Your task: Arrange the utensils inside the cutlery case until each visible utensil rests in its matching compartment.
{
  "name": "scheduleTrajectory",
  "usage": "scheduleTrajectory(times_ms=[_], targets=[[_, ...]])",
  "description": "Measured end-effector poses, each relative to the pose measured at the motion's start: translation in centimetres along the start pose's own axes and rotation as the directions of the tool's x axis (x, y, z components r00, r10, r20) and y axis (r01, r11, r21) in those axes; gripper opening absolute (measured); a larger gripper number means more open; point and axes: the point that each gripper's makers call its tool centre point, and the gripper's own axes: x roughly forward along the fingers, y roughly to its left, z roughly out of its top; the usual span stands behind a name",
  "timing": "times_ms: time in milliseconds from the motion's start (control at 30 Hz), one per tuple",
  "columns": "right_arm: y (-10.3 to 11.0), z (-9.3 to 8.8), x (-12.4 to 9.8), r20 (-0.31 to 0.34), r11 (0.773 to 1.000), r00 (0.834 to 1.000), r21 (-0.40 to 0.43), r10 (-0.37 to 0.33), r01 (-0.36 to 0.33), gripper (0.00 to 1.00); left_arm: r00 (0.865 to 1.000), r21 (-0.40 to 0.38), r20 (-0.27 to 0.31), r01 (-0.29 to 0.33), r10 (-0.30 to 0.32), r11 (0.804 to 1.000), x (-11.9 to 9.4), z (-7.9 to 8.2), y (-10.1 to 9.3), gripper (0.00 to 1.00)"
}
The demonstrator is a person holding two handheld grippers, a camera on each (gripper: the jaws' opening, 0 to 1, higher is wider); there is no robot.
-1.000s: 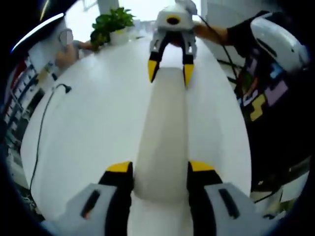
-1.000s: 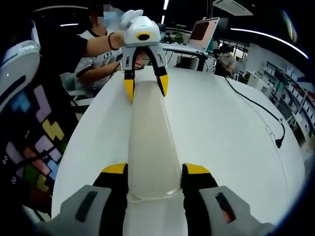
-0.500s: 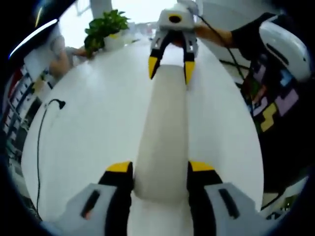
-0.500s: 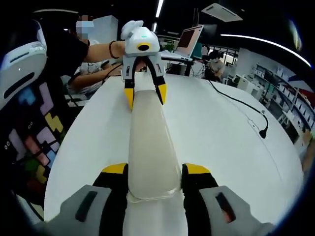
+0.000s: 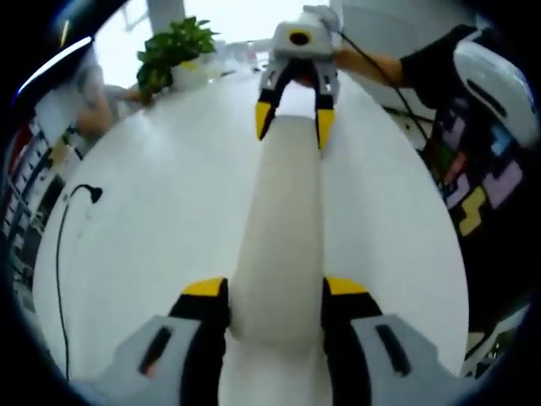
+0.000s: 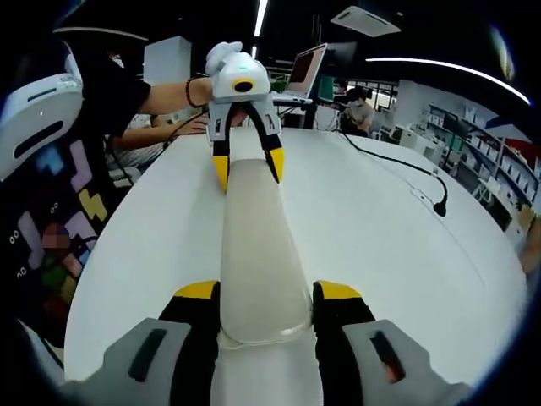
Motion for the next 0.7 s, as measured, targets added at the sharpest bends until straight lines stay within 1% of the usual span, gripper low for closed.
scheduleTrajectory(times_ms=[100, 267, 333, 367, 567, 633, 700], targets=[[-0.22, -0.15, 0.08, 0.001, 1.000, 1.000, 0.008, 0.000, 0.000, 0.44, 1.000, -0.004, 0.002, 0.008, -0.008, 1.000, 0.34, -0.09, 0.21, 0.46], [-0.27, -0.36, 0.34, 0.002, 1.000, 1.000, 0.025, 0.003, -0.003, 0.44, 1.000, -0.010, 0.017, 0.018, -0.018, 1.000, 0.33, -0.12, 0.49, 0.46], [-0.20, -0.65, 0.52, 0.007, 0.999, 1.000, 0.041, 0.011, -0.011, 0.44, 0.999, -0.015, 0.021, 0.026, -0.026, 1.000, 0.34, -0.11, 0.45, 0.46], [-0.24, -0.55, 0.49, 0.020, 0.999, 1.000, 0.045, 0.011, -0.012, 0.45, 0.999, -0.019, 0.019, 0.028, -0.027, 0.999, 0.35, -0.13, 0.40, 0.46], [-0.22, -0.59, 0.80, 0.023, 0.999, 1.000, 0.051, 0.016, -0.018, 0.45, 0.999, -0.037, 0.033, 0.037, -0.035, 0.999, 0.39, -0.26, 0.29, 0.47], [-0.25, -0.69, 0.94, 0.026, 0.997, 1.000, 0.068, 0.017, -0.019, 0.46, 0.998, -0.035, 0.041, 0.040, -0.038, 0.999, 0.39, -0.26, 0.24, 0.47], [-0.25, -0.66, 0.90, 0.047, 0.997, 0.999, 0.076, 0.014, -0.018, 0.46, 0.998, -0.032, 0.045, 0.042, -0.040, 0.999, 0.40, -0.25, 0.17, 0.47]])
